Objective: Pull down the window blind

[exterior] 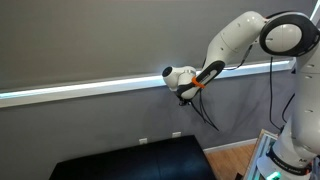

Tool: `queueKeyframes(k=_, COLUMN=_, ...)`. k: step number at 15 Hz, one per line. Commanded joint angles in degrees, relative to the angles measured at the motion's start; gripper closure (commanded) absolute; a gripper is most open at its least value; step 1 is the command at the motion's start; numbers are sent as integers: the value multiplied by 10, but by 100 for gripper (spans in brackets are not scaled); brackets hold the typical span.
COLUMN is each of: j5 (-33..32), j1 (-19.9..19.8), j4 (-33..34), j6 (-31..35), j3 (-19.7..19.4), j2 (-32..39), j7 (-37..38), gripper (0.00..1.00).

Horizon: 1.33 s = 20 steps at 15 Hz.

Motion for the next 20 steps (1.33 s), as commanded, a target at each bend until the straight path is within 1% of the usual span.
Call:
queueKeyframes(k=1, j5=39, j1=3, j4=2, j6=-15, j3=-12, j2=52, j7=-23, gripper=96)
queueKeyframes(k=2, j5=41, j1=4, j4=3, j6=-18, j3=-11, j2=48, j7=-27, gripper=96)
queueKeyframes(k=3, j5=43, j1=6, j4=3, j6=-22, j3=-11, j2=43, j7=-31, gripper=77)
queueKeyframes(k=4, j5=45, j1=6, j4=2, j6=-22, j3=-10, j2=40, j7=-34, gripper=60)
queueKeyframes(k=5, j5=54, j1=7, j4=-3, j6=-25, j3=-11, j2=41, j7=-41, gripper=55)
queueKeyframes(k=8, j5=77, j1=9, j4=-14, j6=-28, j3=-16, j2=57, j7=-57, gripper=33)
queueKeyframes(k=12, j5=102, j1=11, j4=-16, j6=-34, j3=-18, j2=67, j7=-82, gripper=6)
queueKeyframes(k=13, j5=108, j1=11, j4=-19, j6=-36, j3=-17, j2=62, j7=-88, gripper=1)
queueKeyframes(k=15, j5=142, j1=5, j4=-30, j6=-38, j3=-5, j2=39, j7=-120, gripper=0)
queueKeyframes(k=17, j5=203, j1=-4, j4=-43, j6=-39, j3=14, j2=5, j7=-167, gripper=0)
queueKeyframes(k=19, j5=282, j1=-11, j4=-56, j6=-59, j3=34, j2=-43, j7=-218, gripper=0)
queueKeyframes(k=20, j5=315, j1=-8, j4=-63, j6=-66, j3=39, j2=-69, j7=-226, gripper=0)
